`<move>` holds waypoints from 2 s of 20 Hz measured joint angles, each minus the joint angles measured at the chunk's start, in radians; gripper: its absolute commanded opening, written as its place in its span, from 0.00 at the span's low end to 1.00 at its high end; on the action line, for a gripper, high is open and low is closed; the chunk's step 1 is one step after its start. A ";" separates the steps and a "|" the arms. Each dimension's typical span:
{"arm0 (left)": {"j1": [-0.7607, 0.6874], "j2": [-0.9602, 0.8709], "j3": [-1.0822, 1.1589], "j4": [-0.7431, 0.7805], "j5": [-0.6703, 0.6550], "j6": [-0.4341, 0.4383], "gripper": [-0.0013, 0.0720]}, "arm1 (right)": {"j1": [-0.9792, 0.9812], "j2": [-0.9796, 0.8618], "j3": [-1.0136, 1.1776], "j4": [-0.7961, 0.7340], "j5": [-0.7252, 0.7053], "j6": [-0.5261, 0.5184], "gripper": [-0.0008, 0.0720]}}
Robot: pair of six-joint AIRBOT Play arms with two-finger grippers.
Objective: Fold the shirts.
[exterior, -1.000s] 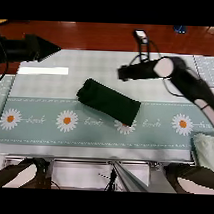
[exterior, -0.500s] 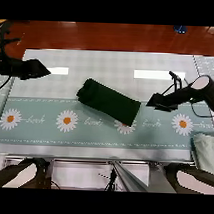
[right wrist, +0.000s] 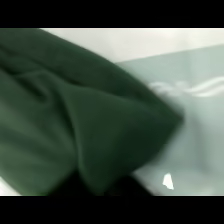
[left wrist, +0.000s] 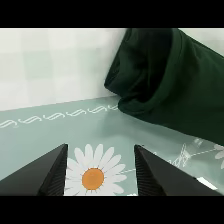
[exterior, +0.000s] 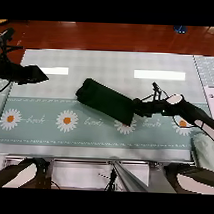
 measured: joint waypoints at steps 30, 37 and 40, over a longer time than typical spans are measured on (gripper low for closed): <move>-0.089 -0.219 -0.002 -0.013 0.190 0.026 0.69 | -1.297 0.642 0.458 -1.255 1.091 0.196 0.06; -0.042 -0.278 -0.002 0.007 0.277 0.048 0.69 | -1.306 0.644 0.310 -1.534 1.126 0.203 0.06; -0.018 -0.286 -0.002 0.013 0.289 0.061 0.69 | -1.313 0.650 0.201 -1.633 1.127 0.202 0.07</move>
